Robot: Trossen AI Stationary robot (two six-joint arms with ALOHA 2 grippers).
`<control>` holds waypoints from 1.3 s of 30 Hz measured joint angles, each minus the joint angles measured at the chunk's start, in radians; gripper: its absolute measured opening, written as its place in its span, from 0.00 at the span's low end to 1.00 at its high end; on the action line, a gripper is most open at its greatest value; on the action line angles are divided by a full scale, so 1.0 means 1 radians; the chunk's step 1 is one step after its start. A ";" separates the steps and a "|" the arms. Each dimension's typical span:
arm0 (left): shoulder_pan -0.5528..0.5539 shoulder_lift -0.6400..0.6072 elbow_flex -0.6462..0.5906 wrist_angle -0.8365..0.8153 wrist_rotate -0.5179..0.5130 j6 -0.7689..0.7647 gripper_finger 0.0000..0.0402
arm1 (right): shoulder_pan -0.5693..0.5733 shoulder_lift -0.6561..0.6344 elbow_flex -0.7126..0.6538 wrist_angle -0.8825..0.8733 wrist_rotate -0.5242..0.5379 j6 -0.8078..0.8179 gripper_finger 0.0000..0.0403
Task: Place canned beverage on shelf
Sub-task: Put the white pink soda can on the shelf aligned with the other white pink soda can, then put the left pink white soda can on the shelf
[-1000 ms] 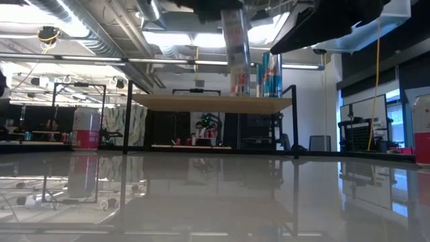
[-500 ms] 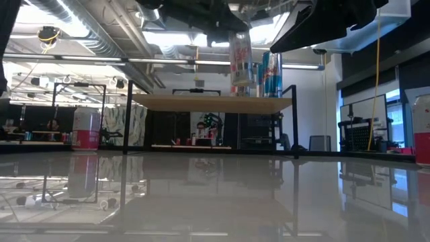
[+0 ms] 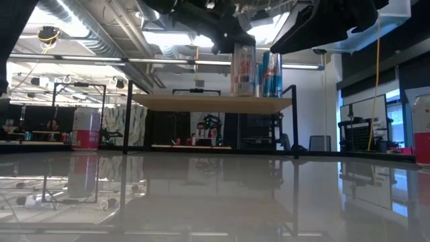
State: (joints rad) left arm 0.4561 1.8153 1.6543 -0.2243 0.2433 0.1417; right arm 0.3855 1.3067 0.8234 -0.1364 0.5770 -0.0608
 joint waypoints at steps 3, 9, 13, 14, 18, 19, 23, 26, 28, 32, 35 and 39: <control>0.000 0.000 0.000 -0.007 0.006 0.001 0.62 | 0.000 0.000 0.000 0.004 0.000 0.000 0.90; -0.002 0.010 0.000 -0.006 0.009 -0.001 0.62 | 0.000 0.000 0.000 0.006 0.017 -0.001 0.90; -0.003 0.016 -0.002 -0.002 -0.006 -0.002 0.62 | 0.000 0.000 0.000 0.005 0.018 -0.001 0.90; -0.003 0.018 -0.003 0.009 -0.012 -0.004 0.62 | 0.000 0.000 0.000 0.005 0.018 -0.001 0.90; -0.005 0.019 -0.003 0.011 -0.017 -0.001 0.63 | 0.000 0.000 0.000 0.005 0.018 -0.001 0.90; -0.005 0.019 -0.003 0.012 -0.017 -0.001 0.63 | 0.000 0.000 0.000 0.005 0.018 -0.001 0.90; -0.005 0.019 -0.003 0.011 -0.016 0.000 0.71 | 0.000 0.000 0.000 0.005 0.018 -0.001 0.90; -0.005 0.019 -0.003 0.011 -0.016 0.000 0.79 | 0.000 0.000 0.000 0.005 0.018 -0.001 0.90; -0.005 0.018 -0.003 0.010 -0.016 0.000 0.83 | 0.000 0.000 0.000 0.005 0.018 -0.001 0.90; -0.009 0.001 0.022 0.003 -0.017 -0.001 0.86 | 0.000 0.000 0.000 0.005 0.018 -0.001 0.90; -0.017 -0.024 0.054 -0.012 -0.017 0.000 0.87 | 0.000 0.000 0.000 0.005 0.018 -0.001 0.90; -0.039 -0.067 0.079 -0.059 -0.018 0.021 0.87 | 0.000 0.000 0.000 0.005 0.018 -0.001 0.90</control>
State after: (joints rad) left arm 0.4169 1.7484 1.7337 -0.2830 0.2253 0.1629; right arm 0.3855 1.3067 0.8234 -0.1318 0.5949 -0.0616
